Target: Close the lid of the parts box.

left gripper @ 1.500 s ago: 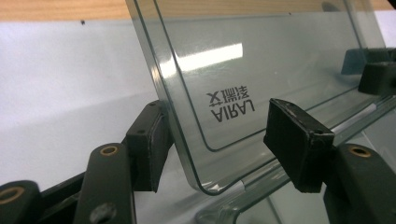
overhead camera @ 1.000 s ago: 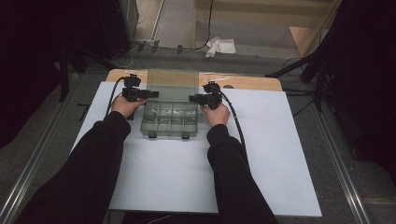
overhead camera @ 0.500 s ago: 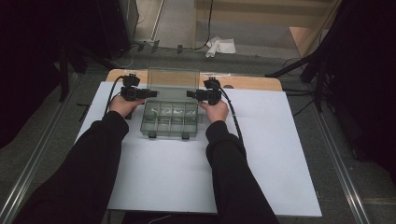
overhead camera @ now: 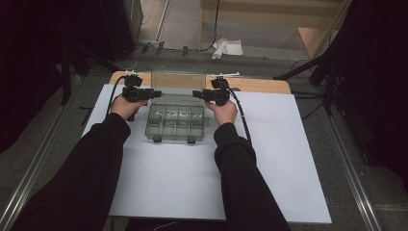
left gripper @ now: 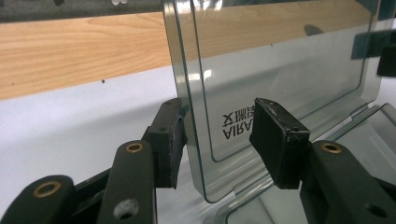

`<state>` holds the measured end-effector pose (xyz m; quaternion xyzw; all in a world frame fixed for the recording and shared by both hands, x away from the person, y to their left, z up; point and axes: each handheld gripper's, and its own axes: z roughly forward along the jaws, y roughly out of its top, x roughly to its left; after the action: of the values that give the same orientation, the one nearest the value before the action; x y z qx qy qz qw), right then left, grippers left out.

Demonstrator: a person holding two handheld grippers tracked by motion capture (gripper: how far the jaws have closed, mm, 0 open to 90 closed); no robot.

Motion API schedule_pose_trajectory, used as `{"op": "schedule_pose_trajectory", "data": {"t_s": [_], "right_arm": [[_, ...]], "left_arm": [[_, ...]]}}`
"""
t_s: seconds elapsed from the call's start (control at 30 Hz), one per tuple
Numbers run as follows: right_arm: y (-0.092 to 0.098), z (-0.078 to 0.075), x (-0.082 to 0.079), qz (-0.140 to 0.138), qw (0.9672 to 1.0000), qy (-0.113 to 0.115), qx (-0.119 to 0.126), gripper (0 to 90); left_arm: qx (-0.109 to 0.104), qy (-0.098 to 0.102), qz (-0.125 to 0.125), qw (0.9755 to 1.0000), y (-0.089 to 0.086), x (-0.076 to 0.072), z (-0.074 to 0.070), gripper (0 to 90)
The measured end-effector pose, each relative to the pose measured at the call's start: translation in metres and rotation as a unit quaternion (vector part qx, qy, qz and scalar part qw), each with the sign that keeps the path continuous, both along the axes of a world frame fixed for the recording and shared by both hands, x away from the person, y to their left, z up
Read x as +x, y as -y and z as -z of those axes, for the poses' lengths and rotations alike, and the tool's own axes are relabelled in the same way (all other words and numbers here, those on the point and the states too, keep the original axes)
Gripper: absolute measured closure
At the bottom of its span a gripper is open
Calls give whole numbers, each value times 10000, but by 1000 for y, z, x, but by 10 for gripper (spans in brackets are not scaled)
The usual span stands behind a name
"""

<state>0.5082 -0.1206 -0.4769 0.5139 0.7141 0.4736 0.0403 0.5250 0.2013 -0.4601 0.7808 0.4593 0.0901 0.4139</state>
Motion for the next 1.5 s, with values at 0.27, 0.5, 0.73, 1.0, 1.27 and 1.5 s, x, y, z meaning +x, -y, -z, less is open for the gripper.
{"op": "schedule_pose_trajectory", "data": {"t_s": [0.27,0.5,0.73,1.0,1.27,1.5], "right_arm": [[5,-10,-2,60,9999,121,5,489],[9,-24,-2,116,9997,198,129,512],[12,-31,-6,21,9997,241,-77,603],[18,-42,-14,-133,9991,389,-77,596],[18,-53,-20,-221,9983,533,-40,613],[17,-54,-25,-375,9979,530,-54,620]], "left_arm": [[77,17,86,9999,-2,-3,-5,576],[70,-77,142,9998,-5,-4,-9,590],[155,-249,285,9992,-1,-2,-23,543],[162,-190,392,9989,2,-3,-34,545],[234,-178,492,9984,2,-7,-38,543],[335,-172,570,9977,0,-12,-42,540]]}}
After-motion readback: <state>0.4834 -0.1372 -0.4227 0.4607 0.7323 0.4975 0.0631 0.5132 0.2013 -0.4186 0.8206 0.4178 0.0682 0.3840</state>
